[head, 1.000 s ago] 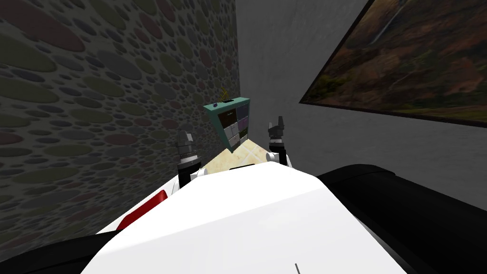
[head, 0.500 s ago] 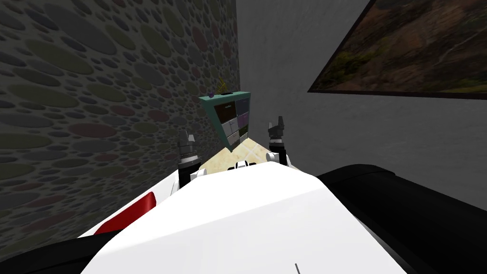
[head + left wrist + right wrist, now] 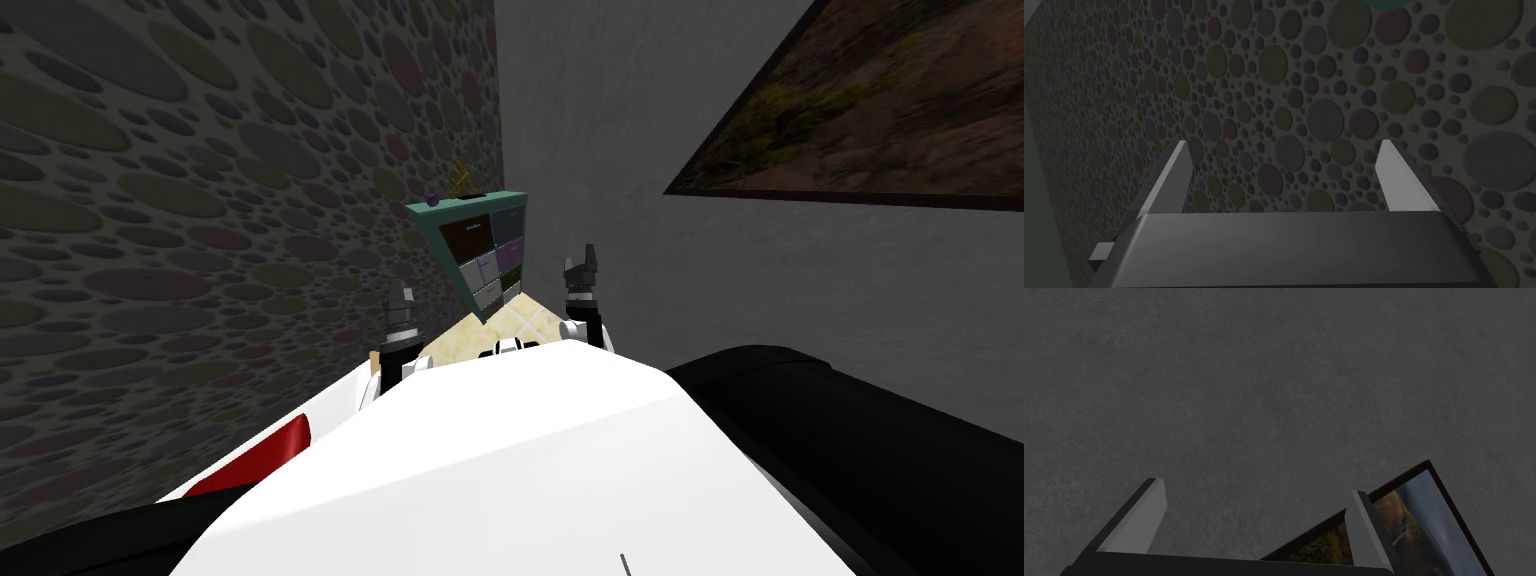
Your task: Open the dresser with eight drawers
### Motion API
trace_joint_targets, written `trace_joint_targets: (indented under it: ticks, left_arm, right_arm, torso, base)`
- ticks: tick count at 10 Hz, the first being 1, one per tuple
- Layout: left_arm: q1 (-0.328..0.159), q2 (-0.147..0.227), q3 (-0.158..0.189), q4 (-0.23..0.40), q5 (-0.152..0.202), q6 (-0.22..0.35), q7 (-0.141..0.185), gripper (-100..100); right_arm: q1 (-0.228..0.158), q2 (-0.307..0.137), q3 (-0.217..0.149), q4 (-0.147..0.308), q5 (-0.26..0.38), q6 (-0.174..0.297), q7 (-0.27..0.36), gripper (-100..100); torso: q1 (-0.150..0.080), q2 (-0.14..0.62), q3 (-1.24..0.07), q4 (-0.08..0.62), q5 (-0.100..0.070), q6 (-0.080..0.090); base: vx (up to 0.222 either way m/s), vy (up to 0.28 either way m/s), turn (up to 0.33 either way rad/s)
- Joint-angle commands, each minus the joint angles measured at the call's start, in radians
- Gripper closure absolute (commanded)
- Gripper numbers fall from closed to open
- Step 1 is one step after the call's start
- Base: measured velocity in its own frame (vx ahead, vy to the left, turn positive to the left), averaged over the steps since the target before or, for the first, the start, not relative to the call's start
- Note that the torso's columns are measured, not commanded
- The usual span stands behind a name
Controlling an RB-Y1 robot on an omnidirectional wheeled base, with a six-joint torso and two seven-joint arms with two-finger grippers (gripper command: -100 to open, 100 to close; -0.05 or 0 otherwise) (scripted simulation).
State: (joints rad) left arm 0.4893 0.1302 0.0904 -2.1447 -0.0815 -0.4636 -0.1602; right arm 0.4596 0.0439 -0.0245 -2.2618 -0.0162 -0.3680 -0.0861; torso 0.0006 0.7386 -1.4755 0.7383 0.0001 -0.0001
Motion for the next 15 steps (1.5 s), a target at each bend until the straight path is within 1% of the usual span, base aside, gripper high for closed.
trace_joint_targets:
  ticks: [1,5,7,12,15]
  left_arm:
    - [-0.016,0.004,0.010,0.065,0.003,-0.018,-0.005,-100]
    - [-0.038,0.010,0.030,0.160,0.009,-0.041,-0.010,-100]
    - [-0.048,0.014,0.038,0.203,0.012,-0.051,-0.012,-100]
    - [-0.070,0.023,0.057,0.299,0.019,-0.074,-0.017,-100]
    - [-0.084,0.023,0.069,0.359,0.023,-0.088,-0.020,-100]
  right_arm:
    - [0.000,0.000,0.000,0.000,0.000,0.000,0.000,0]
    - [0.000,0.000,0.000,0.000,0.000,0.000,0.000,0]
    - [0.000,0.000,0.000,0.000,0.000,0.000,0.000,0]
    - [0.000,0.000,0.000,0.000,0.000,0.000,0.000,0]
    - [0.000,0.000,0.000,0.000,0.000,0.000,0.000,0]
  torso:
    - [-0.001,0.000,0.000,0.000,0.000,0.000]
    - [0.002,0.001,0.000,0.000,0.000,0.000]
    - [-0.001,0.000,0.000,0.000,0.000,0.000]
    - [0.000,0.001,0.000,0.000,0.000,0.000]
    - [0.000,-0.001,-0.001,0.000,0.000,0.000]
  base:
    - [0.148,-0.133,0.048]
    - [0.129,-0.105,0.053]
    - [0.110,-0.101,0.048]
    - [0.110,-0.097,0.042]
    - [0.106,-0.085,0.042]
